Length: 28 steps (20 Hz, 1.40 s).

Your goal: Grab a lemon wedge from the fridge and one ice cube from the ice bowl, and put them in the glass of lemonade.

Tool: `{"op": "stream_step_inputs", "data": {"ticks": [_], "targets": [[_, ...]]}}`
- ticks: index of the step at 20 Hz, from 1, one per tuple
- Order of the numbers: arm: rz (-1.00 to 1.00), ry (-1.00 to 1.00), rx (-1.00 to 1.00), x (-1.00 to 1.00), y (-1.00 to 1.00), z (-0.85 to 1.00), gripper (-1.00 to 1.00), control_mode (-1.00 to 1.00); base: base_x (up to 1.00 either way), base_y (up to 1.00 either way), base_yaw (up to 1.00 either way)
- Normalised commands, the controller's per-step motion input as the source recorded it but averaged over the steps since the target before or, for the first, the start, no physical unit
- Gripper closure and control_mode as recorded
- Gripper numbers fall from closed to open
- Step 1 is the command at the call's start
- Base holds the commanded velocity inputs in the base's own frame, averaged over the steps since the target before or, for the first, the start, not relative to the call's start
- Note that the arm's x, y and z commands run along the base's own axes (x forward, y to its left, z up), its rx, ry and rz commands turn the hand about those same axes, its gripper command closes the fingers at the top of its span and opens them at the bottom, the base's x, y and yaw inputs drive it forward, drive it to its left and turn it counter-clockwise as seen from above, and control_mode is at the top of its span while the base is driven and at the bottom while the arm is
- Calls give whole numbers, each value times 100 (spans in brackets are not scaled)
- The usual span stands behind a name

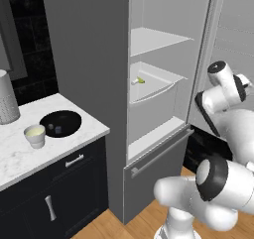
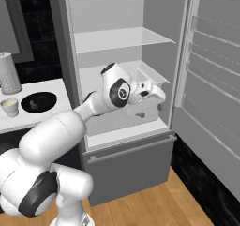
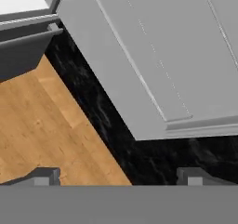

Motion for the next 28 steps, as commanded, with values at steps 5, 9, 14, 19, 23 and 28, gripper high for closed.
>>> {"op": "stream_step_inputs", "data": {"ticks": [5, 9, 14, 19, 23, 28], "targets": [[0, -7, 48, -20, 100, -90, -100, -100, 0, 0, 0], [0, -2, 45, -7, 100, -66, -100, -100, 0, 0, 0], [0, 1, 36, -21, 100, -28, -100, -100, 0, 0, 0], [0, 8, 12, -53, 90, 39, -100, -100, 0, 0, 0], [6, 3, 2, -100, 41, 69, -100, -100, 0, 0, 0], [12, 0, 0, -96, 25, 42, -100, -100, 0, 0, 0]]}}
